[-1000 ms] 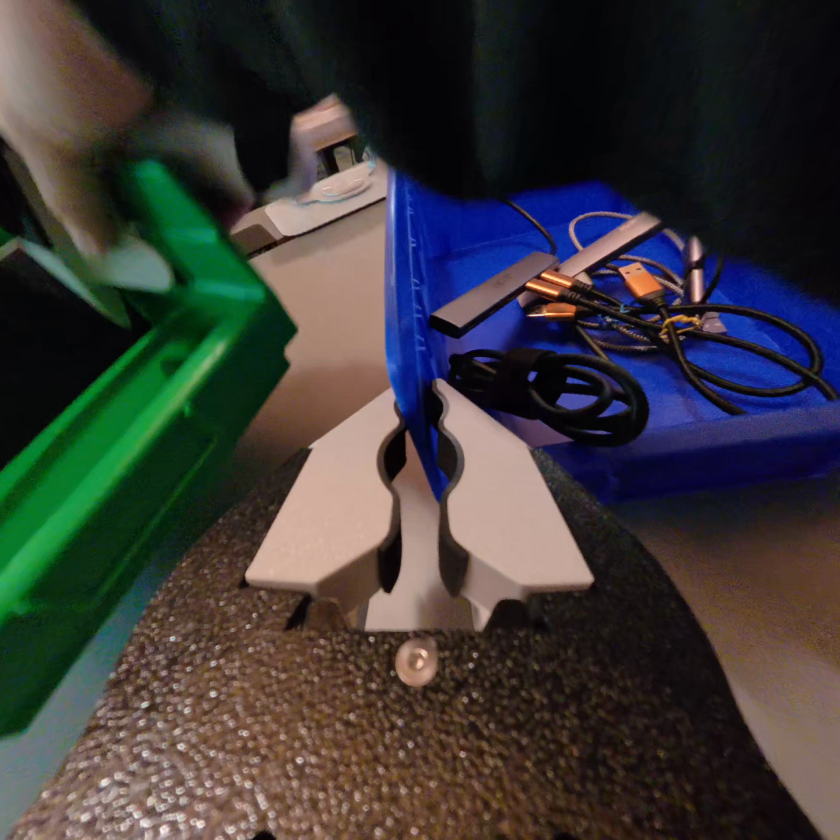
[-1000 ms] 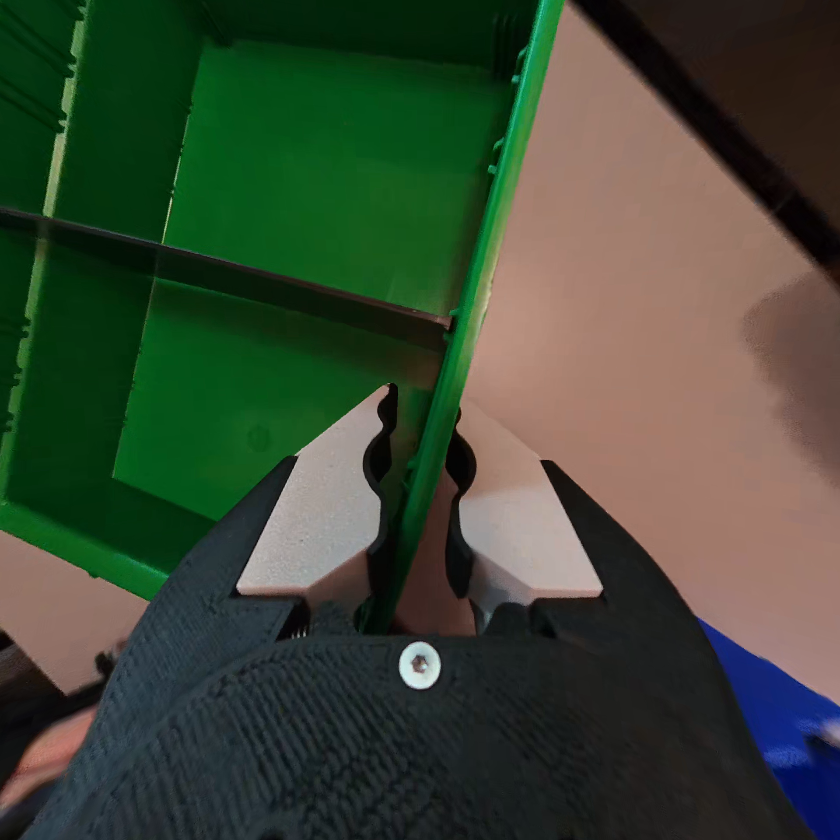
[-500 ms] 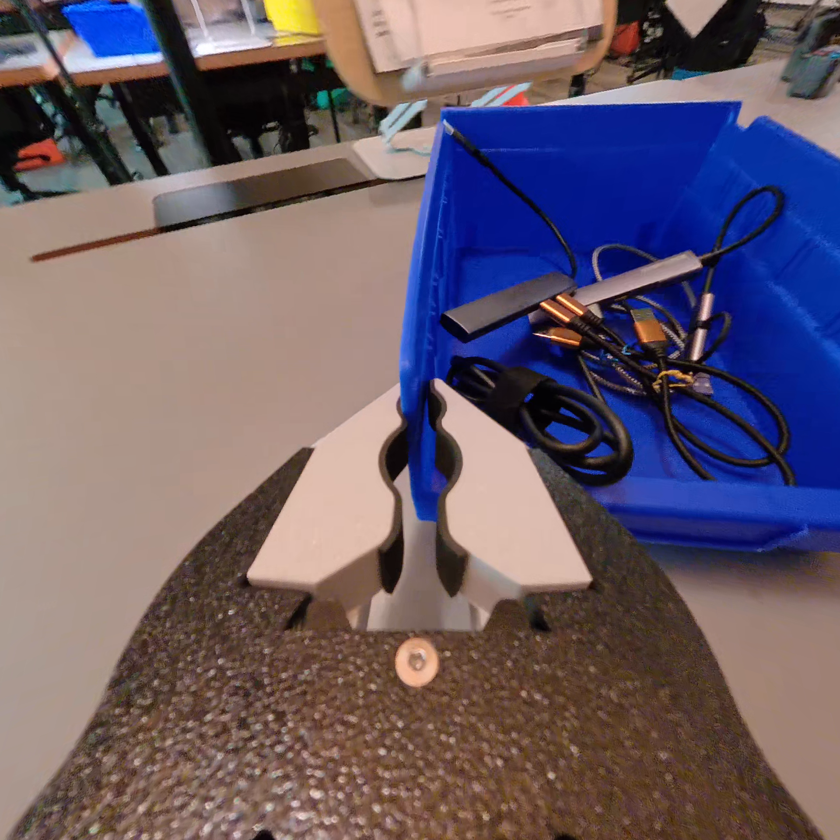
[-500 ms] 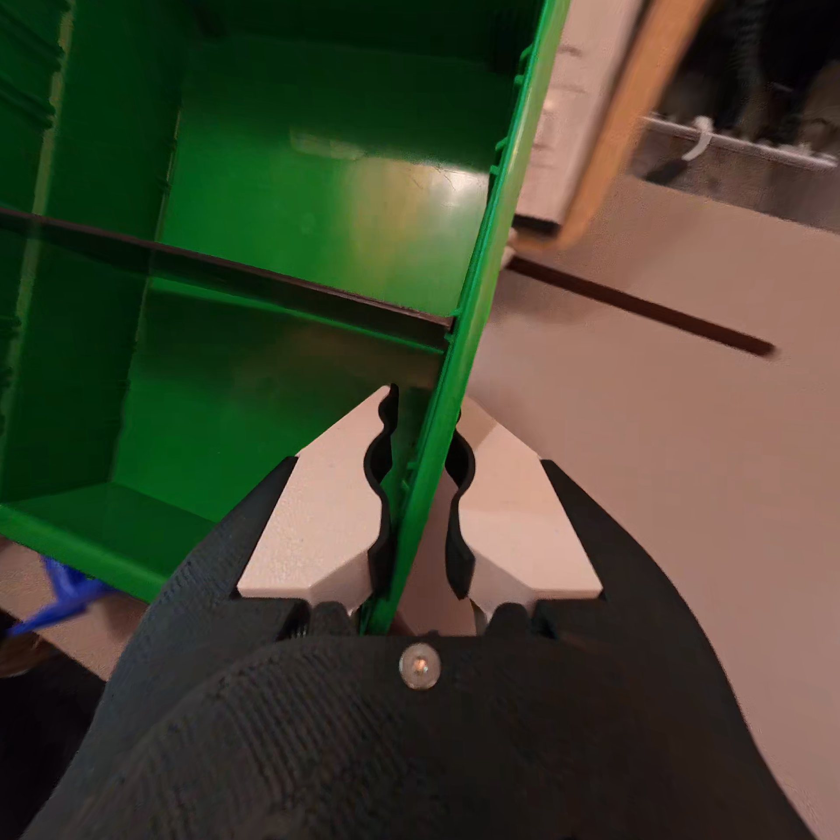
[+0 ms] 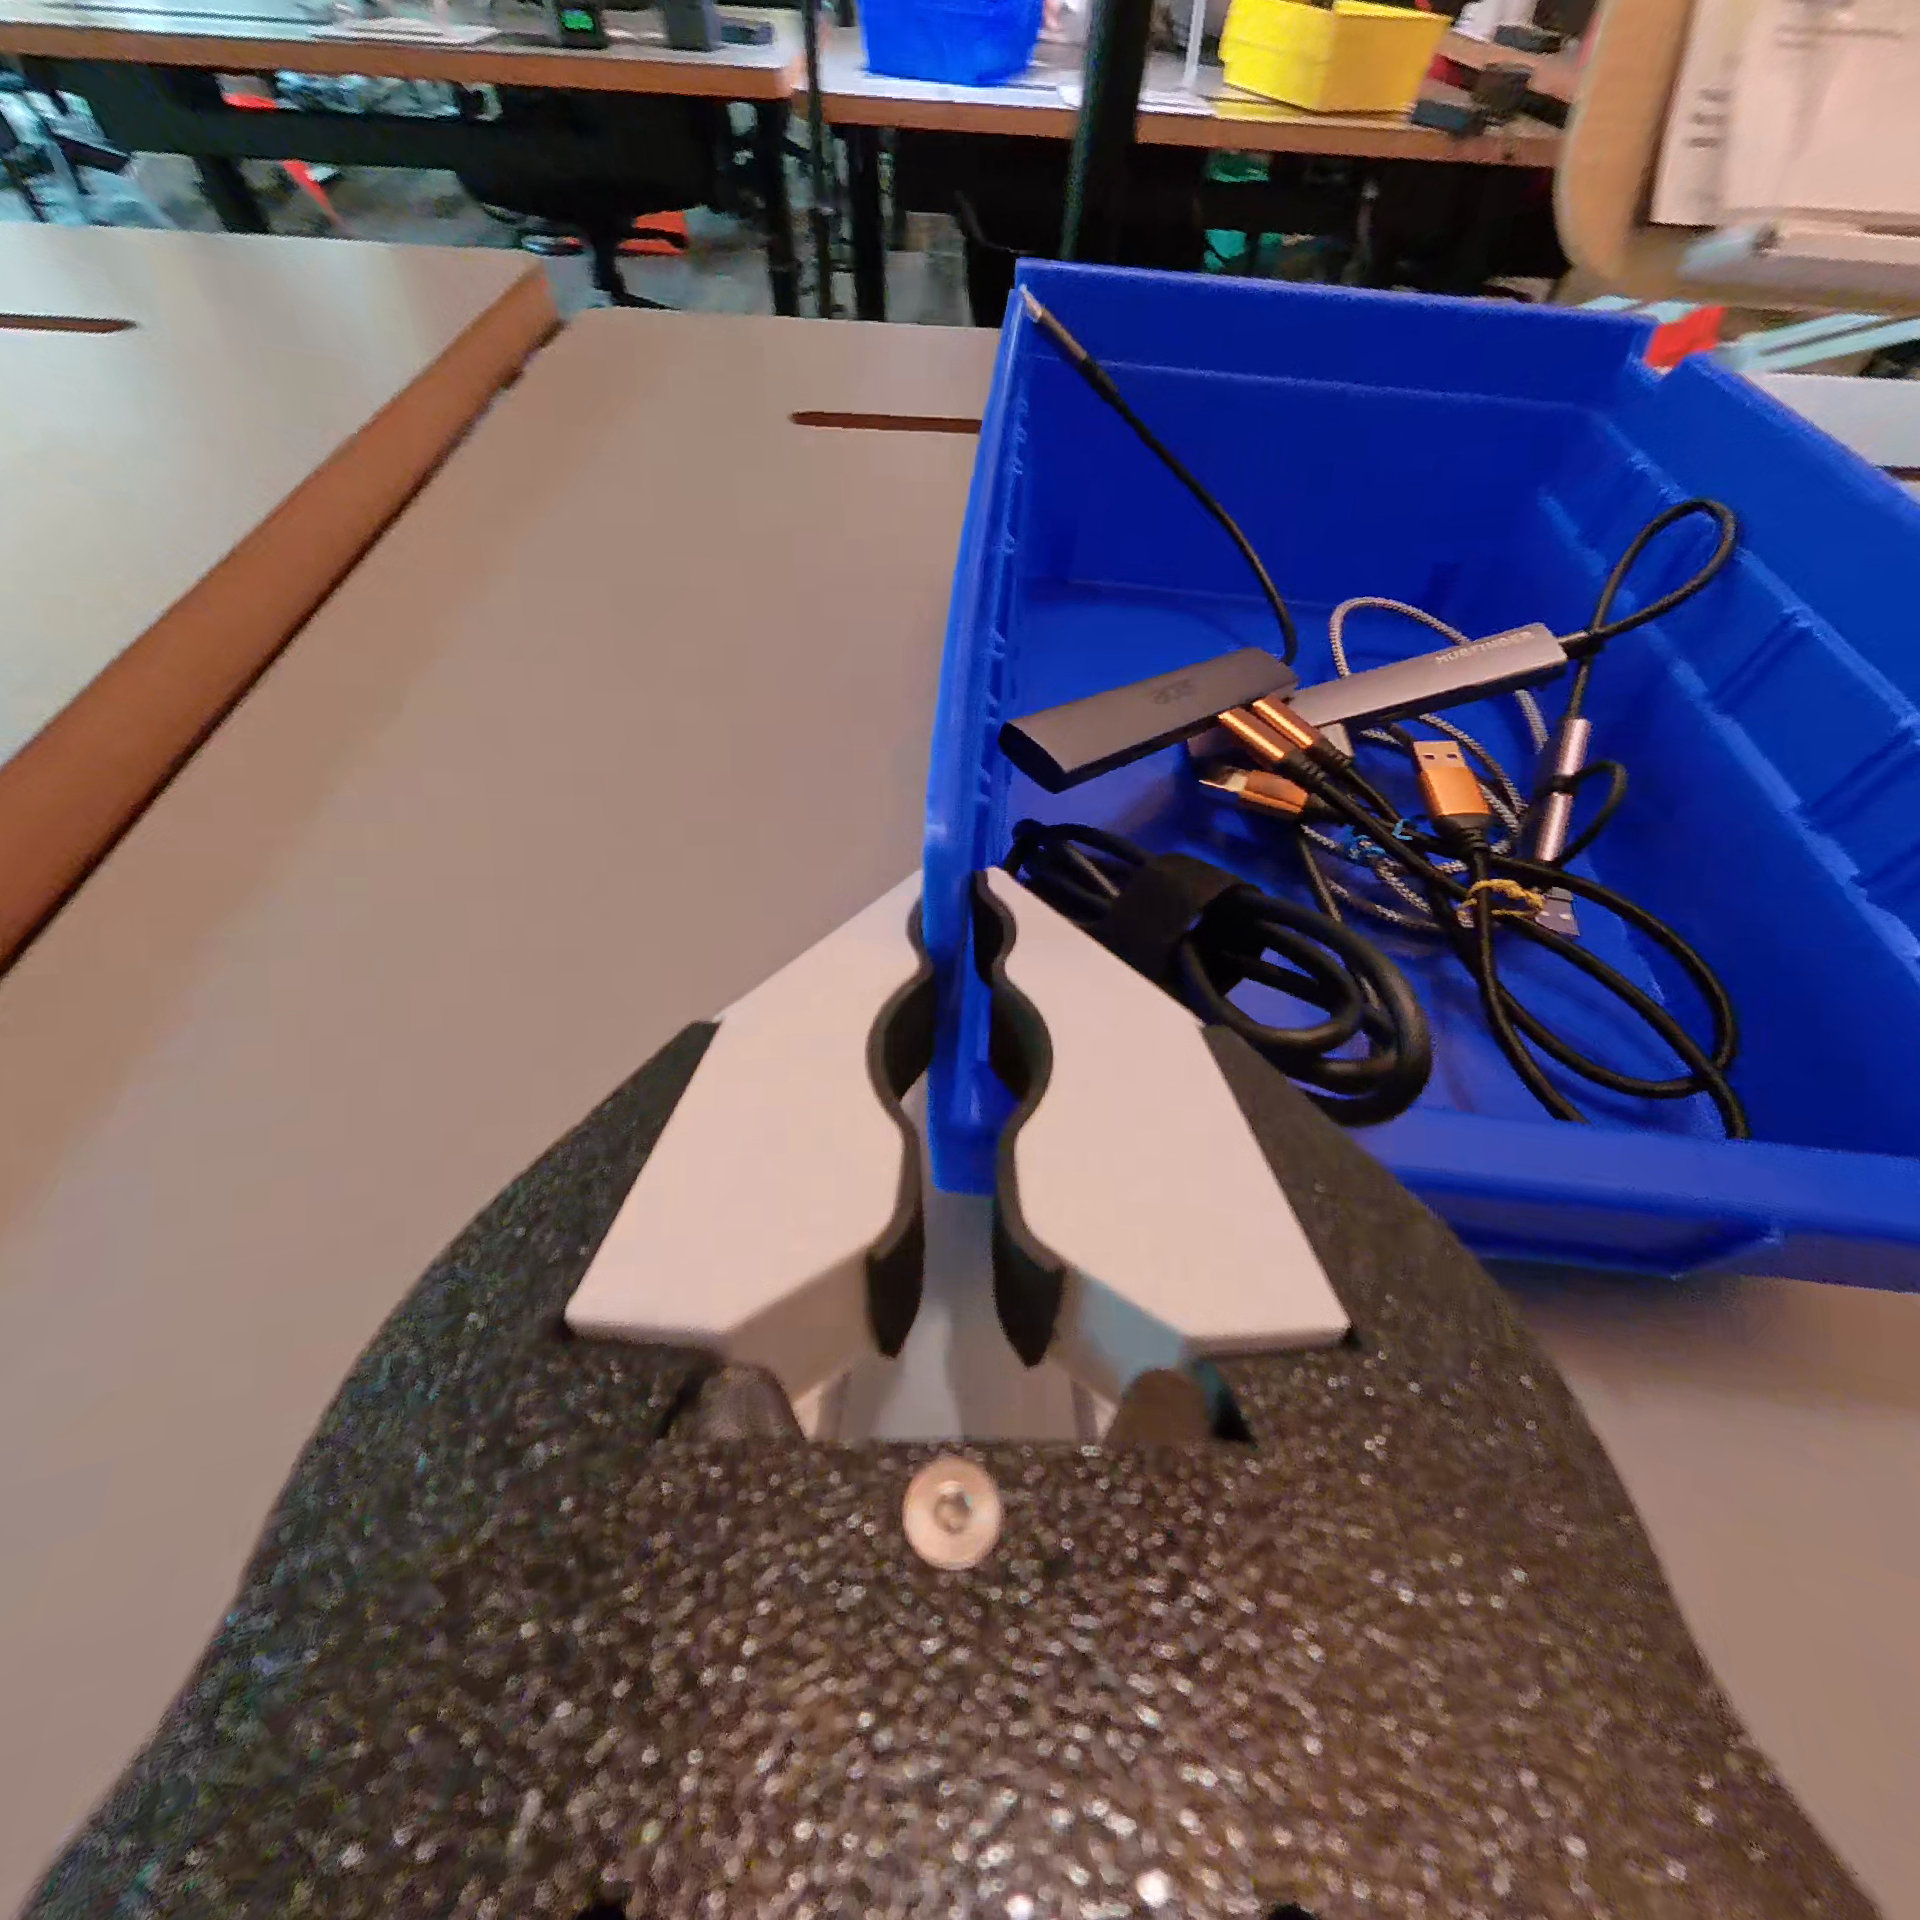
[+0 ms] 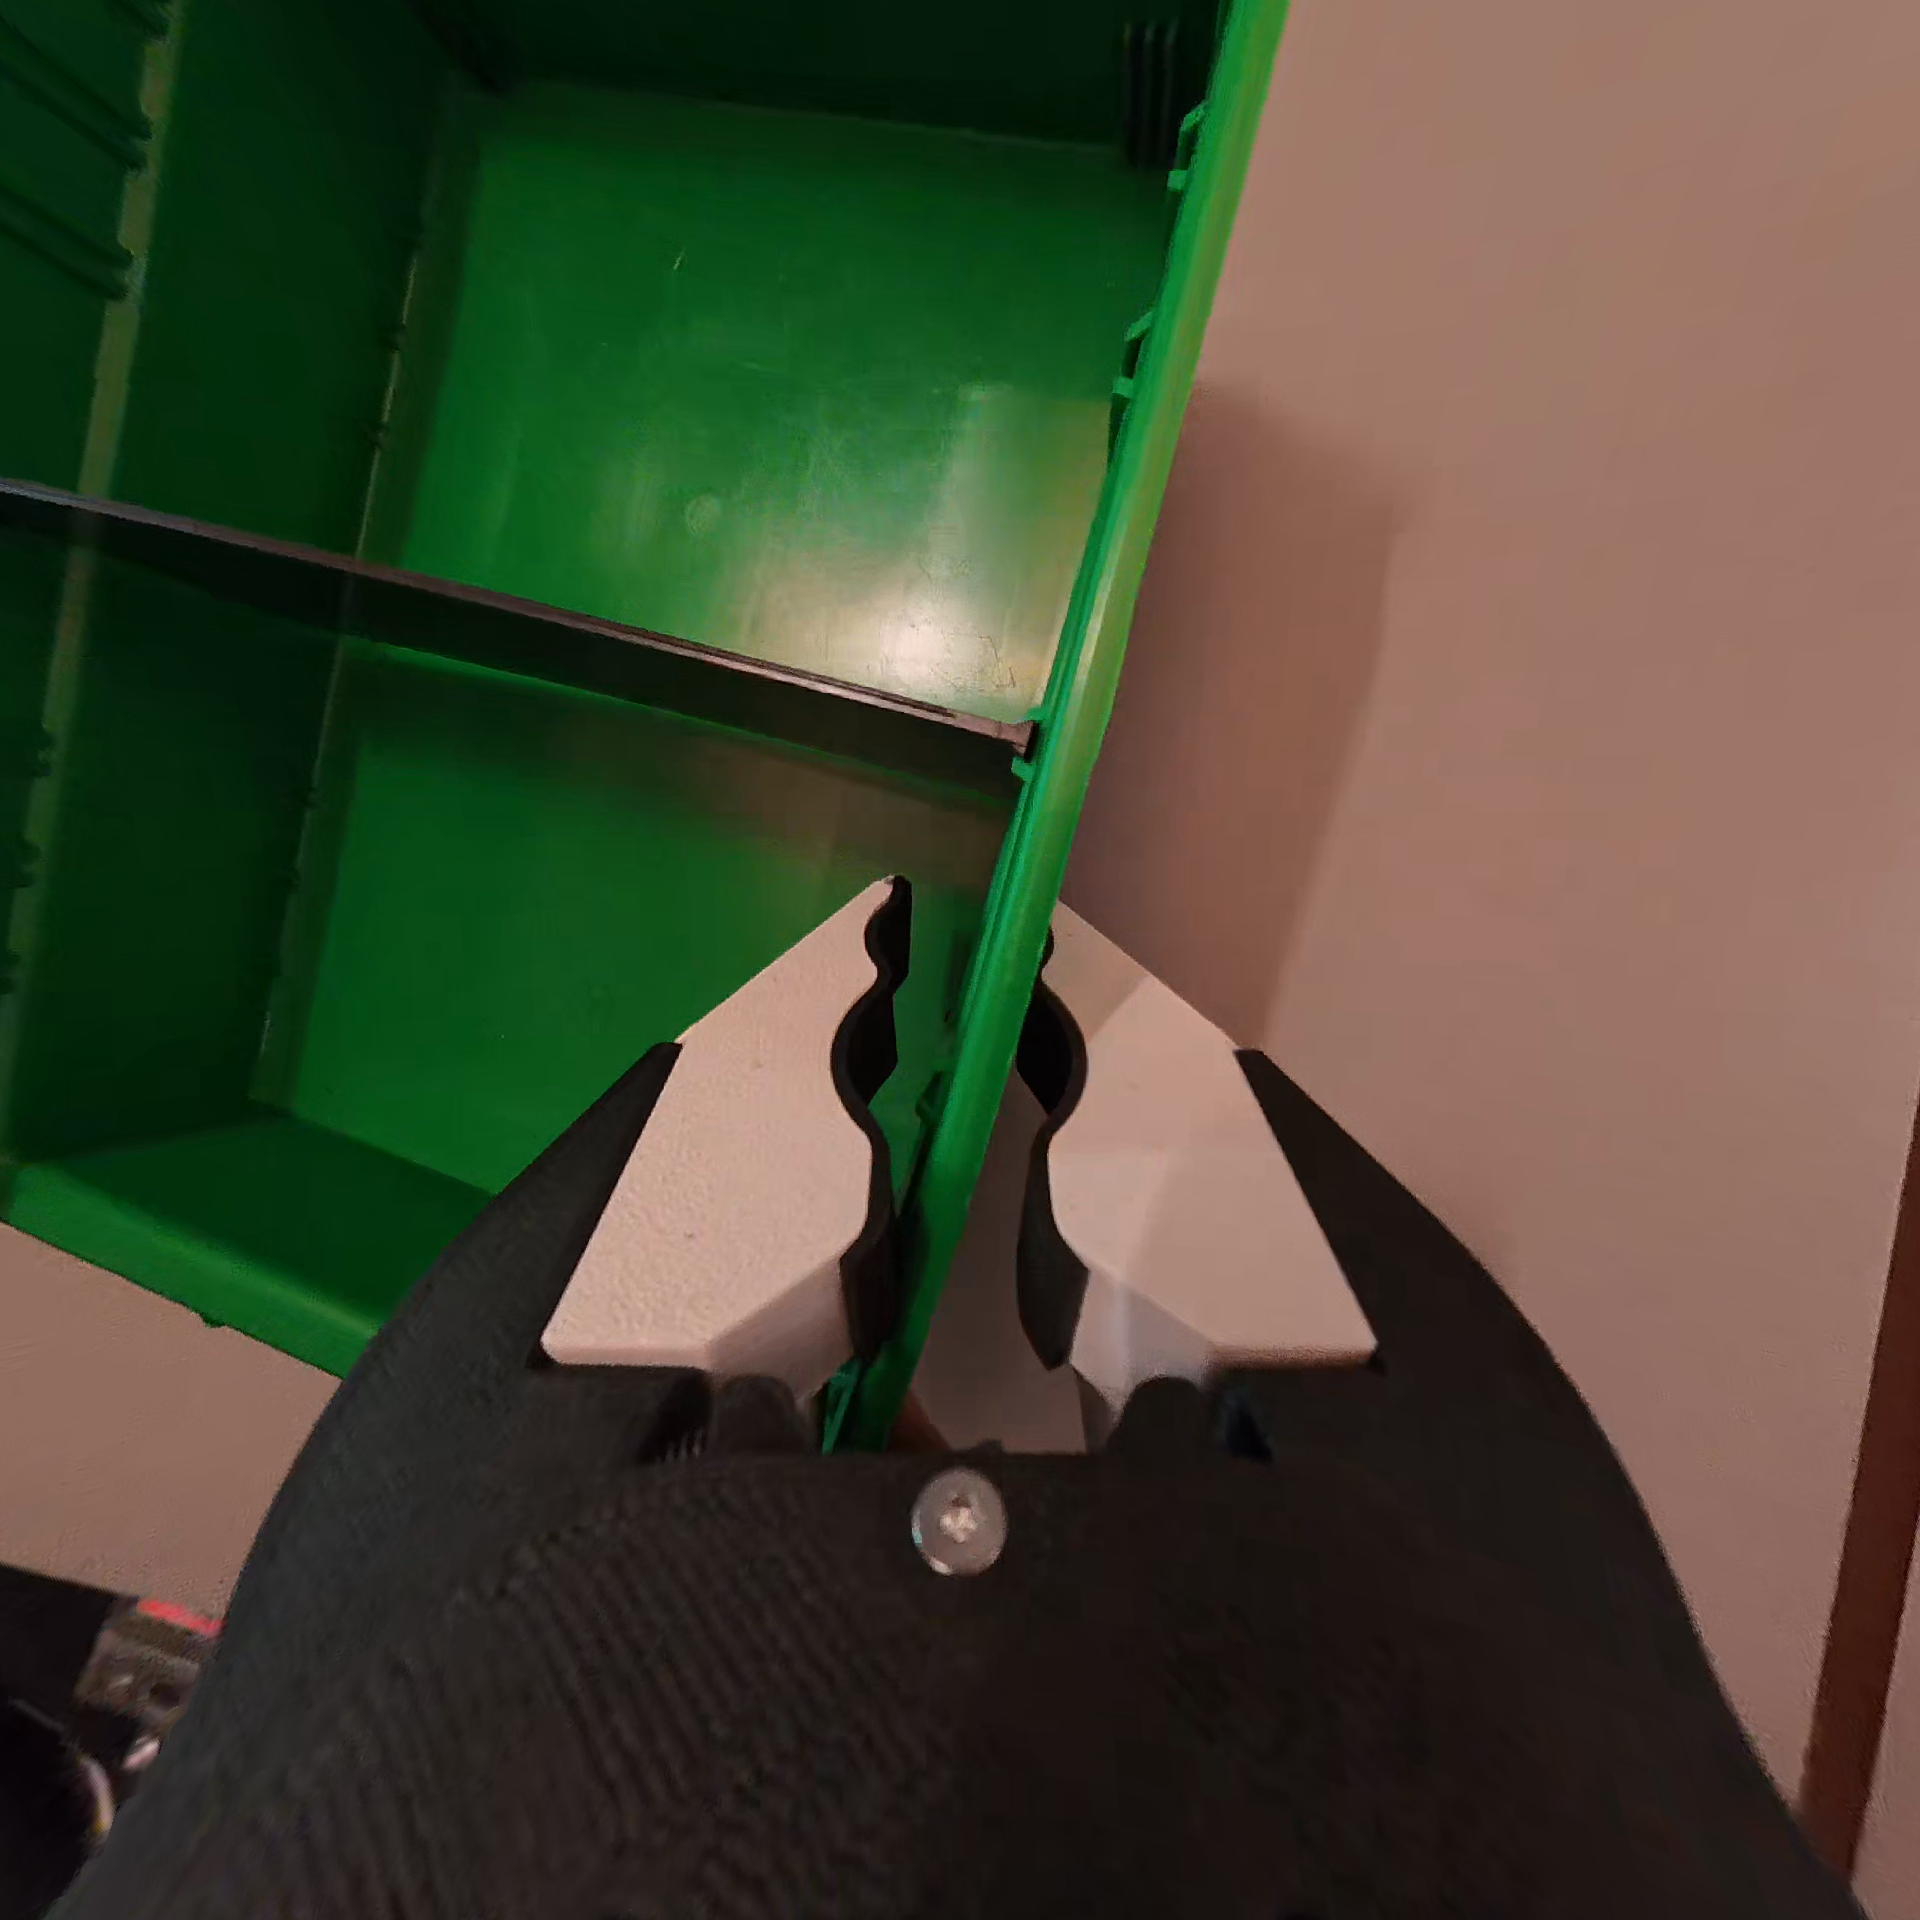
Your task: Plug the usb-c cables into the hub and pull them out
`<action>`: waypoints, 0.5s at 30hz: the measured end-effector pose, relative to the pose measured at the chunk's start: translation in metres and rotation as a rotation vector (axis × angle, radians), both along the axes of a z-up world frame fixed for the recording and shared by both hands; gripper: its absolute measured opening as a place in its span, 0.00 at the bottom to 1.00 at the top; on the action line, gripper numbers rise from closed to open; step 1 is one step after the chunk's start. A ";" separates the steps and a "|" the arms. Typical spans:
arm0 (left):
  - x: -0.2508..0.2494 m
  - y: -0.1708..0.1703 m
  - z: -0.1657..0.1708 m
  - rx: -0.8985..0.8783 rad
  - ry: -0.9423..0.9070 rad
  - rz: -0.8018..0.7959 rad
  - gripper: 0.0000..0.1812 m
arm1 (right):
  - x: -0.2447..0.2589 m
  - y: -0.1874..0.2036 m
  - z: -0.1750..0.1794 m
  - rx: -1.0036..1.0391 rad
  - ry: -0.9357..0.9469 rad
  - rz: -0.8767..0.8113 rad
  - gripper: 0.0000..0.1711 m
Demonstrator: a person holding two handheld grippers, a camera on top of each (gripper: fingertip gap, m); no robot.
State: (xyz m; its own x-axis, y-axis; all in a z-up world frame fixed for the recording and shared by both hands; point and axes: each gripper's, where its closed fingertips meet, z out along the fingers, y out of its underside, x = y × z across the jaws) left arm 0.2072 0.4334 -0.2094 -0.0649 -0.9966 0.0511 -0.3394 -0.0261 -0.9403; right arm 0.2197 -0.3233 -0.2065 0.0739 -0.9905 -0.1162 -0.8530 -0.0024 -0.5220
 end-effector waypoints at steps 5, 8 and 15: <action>0.002 0.028 0.000 0.054 -0.013 0.095 0.02 | 0.016 -0.015 -0.012 -0.065 0.035 0.048 0.10; 0.002 0.037 0.000 0.022 -0.012 0.119 0.01 | 0.033 -0.015 -0.015 -0.088 0.046 0.106 0.10; 0.002 0.039 0.000 0.046 -0.013 0.141 0.02 | 0.080 -0.018 -0.014 -0.144 -0.130 0.120 0.04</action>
State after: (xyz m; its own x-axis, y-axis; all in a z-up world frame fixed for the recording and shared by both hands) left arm 0.2093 0.4721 -0.2092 0.0758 -0.9971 0.0054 -0.3234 -0.0298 -0.9458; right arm 0.3000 -0.3415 -0.2205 0.1971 -0.9794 0.0442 -0.7678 -0.1822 -0.6143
